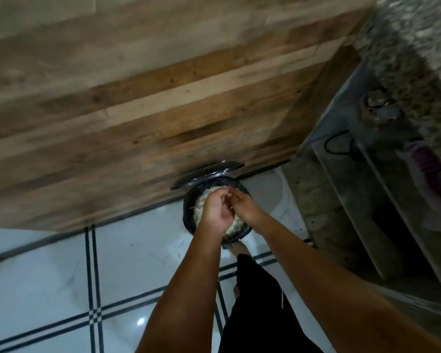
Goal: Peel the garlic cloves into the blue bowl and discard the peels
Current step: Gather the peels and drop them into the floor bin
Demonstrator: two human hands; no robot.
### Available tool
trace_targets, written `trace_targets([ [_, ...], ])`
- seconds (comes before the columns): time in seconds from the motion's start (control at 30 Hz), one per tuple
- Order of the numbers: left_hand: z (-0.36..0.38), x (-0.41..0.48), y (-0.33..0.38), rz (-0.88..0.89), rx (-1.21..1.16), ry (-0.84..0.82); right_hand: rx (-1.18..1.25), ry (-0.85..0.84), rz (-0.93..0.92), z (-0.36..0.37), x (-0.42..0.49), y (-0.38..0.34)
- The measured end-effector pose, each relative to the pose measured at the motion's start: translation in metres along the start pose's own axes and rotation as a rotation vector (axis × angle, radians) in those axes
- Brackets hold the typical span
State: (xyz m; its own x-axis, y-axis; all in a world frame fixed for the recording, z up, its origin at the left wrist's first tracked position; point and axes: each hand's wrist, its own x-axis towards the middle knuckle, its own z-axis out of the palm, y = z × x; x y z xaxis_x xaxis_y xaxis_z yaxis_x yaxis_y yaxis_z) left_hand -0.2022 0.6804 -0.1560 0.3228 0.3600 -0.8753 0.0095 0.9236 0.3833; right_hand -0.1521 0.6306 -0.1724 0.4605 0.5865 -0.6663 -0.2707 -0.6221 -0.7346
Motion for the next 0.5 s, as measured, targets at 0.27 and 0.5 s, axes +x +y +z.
trace_targets([
  [0.27,0.07,-0.093,-0.024,0.231,0.221,-0.158,0.816,0.291,-0.102,-0.099,-0.115,-0.03],
  [0.5,0.193,-0.197,-0.122,0.273,0.521,-0.52,1.11,0.719,-0.38,-0.224,-0.26,-0.011],
])
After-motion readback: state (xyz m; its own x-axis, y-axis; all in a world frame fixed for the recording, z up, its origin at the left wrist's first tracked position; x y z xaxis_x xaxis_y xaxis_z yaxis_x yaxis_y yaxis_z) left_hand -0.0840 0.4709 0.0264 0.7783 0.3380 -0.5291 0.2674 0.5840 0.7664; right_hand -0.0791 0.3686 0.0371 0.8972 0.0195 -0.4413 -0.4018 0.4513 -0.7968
